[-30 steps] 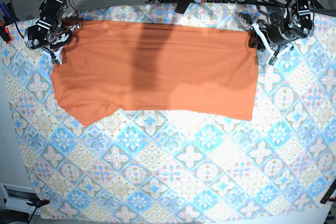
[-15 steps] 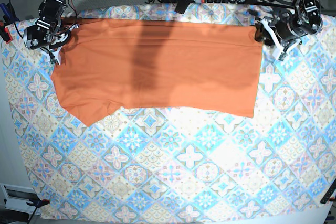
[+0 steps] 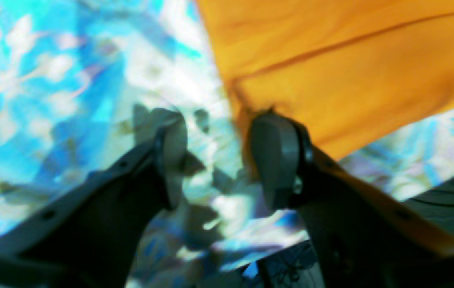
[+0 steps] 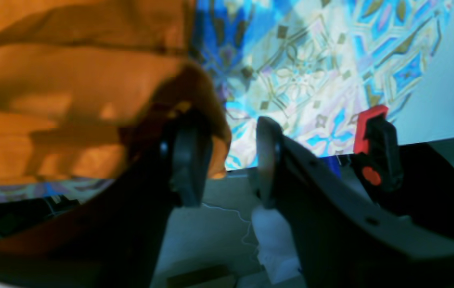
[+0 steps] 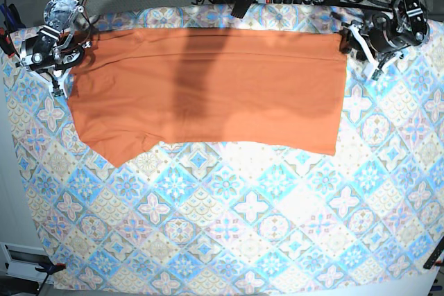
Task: Fold the T-shirt properly
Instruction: 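Drag the shirt toward the robot with both grippers, then release the shirt and move both grippers toward the hem corners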
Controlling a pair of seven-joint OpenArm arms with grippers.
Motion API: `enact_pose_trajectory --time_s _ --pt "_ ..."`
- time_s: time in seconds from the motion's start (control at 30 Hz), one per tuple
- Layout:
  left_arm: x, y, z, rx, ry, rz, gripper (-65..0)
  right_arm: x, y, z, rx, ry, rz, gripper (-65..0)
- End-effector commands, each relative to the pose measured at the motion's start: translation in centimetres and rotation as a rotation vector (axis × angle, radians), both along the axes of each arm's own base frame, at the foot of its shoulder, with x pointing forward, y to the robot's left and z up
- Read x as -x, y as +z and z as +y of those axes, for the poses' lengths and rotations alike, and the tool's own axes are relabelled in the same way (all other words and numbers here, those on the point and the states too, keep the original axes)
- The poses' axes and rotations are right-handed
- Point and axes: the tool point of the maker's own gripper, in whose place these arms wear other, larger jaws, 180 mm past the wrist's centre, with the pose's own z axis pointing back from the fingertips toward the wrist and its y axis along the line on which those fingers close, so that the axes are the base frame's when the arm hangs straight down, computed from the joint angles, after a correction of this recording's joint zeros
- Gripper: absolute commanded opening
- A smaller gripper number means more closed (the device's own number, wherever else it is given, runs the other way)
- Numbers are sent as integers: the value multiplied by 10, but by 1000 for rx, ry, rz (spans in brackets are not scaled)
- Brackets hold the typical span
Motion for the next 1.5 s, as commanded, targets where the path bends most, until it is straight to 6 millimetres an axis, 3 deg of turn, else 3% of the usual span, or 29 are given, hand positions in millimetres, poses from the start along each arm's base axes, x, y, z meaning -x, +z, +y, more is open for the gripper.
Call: enact_pose_trajectory --time_s 0.0,0.1,0.37,0.67,0.83,0.97,1.03,1.23,1.37,1.47 --pt "12 -3 21 -84 7 66 -341 -5 10 -10 37 -4 -17 -437" --pt "12 -2 21 -87 6 67 -335 -9 10 -8 46 33 0 -427" --pt "12 -2 21 -87 6 67 -334 -6 5 -1 47 79 26 -319" --pt "12 -2 21 -86 6 64 -334 -9 9 -2 52 80 9 -309" --pt "8 0 21 -77 12 49 -336 -23 31 -4 94 94 -60 -309" --pt "-8 5 20 -77 12 14 -340 -44 56 -6 133 96 -140 -309" --pt "-15 12 21 -88 6 -10 -340 -47 58 -6 134 96 -147 -309" --pt "-43 58 46 -164 55 -161 -340 -46 63 -15 197 87 -119 -309" --pt "-57 80 45 -194 33 -231 -341 -52 69 -18 237 79 -121 -310" --pt "-63 85 42 -193 29 -253 -341 -59 75 -18 240 76 -142 -310"
